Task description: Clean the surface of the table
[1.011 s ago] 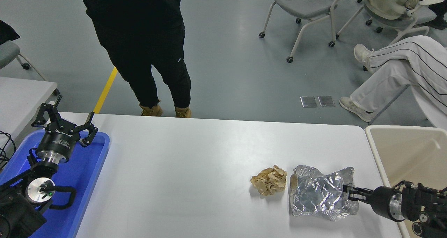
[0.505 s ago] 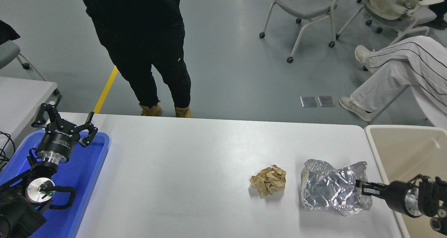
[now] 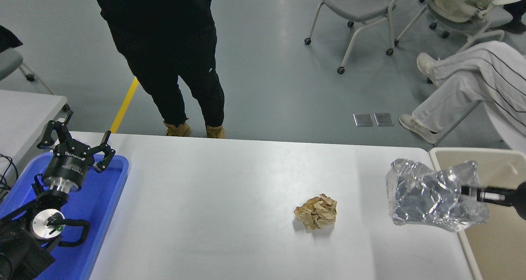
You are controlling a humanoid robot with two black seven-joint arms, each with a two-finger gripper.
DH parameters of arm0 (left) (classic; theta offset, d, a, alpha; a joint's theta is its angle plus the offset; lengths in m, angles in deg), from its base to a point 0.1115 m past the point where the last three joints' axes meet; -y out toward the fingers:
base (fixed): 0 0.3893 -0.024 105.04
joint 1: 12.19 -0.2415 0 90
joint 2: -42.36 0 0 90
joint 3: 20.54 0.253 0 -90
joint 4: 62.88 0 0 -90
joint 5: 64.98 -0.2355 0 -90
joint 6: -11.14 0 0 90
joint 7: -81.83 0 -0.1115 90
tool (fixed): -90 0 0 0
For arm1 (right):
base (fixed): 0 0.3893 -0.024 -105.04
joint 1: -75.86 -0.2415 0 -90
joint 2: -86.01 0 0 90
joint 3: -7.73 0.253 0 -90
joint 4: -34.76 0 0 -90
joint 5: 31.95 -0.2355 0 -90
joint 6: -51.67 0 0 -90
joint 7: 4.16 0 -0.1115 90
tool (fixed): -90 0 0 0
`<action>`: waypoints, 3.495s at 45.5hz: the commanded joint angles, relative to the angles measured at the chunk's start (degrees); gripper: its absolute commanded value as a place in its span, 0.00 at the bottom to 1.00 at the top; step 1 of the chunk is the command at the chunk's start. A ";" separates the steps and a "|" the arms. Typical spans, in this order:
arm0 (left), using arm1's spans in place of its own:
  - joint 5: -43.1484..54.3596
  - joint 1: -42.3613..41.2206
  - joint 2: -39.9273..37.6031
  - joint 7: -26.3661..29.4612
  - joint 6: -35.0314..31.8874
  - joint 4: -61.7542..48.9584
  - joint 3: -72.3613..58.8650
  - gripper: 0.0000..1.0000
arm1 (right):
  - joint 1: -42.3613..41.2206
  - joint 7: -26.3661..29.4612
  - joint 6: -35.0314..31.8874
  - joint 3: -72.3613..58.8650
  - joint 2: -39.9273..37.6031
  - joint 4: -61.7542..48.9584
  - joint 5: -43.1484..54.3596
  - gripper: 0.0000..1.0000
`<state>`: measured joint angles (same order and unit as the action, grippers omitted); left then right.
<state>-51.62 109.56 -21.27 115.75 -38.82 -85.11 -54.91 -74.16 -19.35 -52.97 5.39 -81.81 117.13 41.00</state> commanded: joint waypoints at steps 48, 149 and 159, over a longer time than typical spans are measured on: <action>0.00 -0.02 0.00 0.00 -0.05 0.08 0.00 1.00 | -8.01 0.69 -9.98 -0.47 3.20 -28.92 -8.52 0.00; 0.00 -0.02 0.00 0.00 -0.05 0.08 0.00 1.00 | 21.97 15.89 19.83 0.93 52.69 -85.10 -50.89 1.00; 0.00 -0.02 0.00 0.00 -0.05 0.09 0.00 1.00 | 20.04 5.70 19.83 11.99 46.81 -72.55 -50.89 1.00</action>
<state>-51.62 109.54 -21.27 115.75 -38.87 -85.07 -54.91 -52.07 -5.87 -33.09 8.68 -29.34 34.10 -9.52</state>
